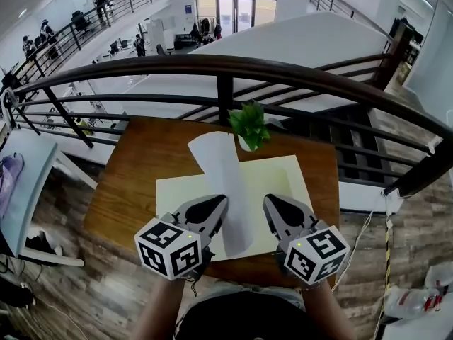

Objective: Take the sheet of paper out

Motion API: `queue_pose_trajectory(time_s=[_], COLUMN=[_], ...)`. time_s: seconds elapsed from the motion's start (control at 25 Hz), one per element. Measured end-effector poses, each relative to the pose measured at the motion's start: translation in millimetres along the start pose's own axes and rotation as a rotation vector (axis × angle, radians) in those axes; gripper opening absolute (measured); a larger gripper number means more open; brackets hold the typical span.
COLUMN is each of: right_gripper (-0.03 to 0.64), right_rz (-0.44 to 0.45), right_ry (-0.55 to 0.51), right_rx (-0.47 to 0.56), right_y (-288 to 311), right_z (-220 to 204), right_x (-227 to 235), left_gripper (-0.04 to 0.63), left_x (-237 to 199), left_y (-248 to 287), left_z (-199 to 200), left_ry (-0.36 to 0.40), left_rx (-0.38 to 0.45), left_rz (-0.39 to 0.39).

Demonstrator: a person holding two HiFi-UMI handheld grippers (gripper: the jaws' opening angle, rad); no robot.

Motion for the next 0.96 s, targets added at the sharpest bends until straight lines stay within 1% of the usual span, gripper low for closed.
queue_pose_trajectory(time_s=[0.68, 0.96], right_gripper=[0.026, 0.026], right_rz=[0.001, 0.004], right_ry=[0.006, 0.002], right_rx=[-0.027, -0.033], right_y=[1.3, 3.5], right_z=[-8.1, -11.8], right_x=[4.8, -1.1], left_gripper=[0.021, 0.021], left_x=[1.4, -3.1], left_y=[5.0, -1.9], left_z=[2.2, 0.7], left_ry=[-0.012, -0.020], left_rx=[0.003, 0.006], left_rz=[-0.013, -0.012])
Point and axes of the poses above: the fingertips, and each gripper's own axes: y forward along the fingers, x to its right, z out of its top, the point moved 3 cm from there along -y, backward along the fingers, and after that the axes turned 3 degrees about -z, right-handed, at the moved point
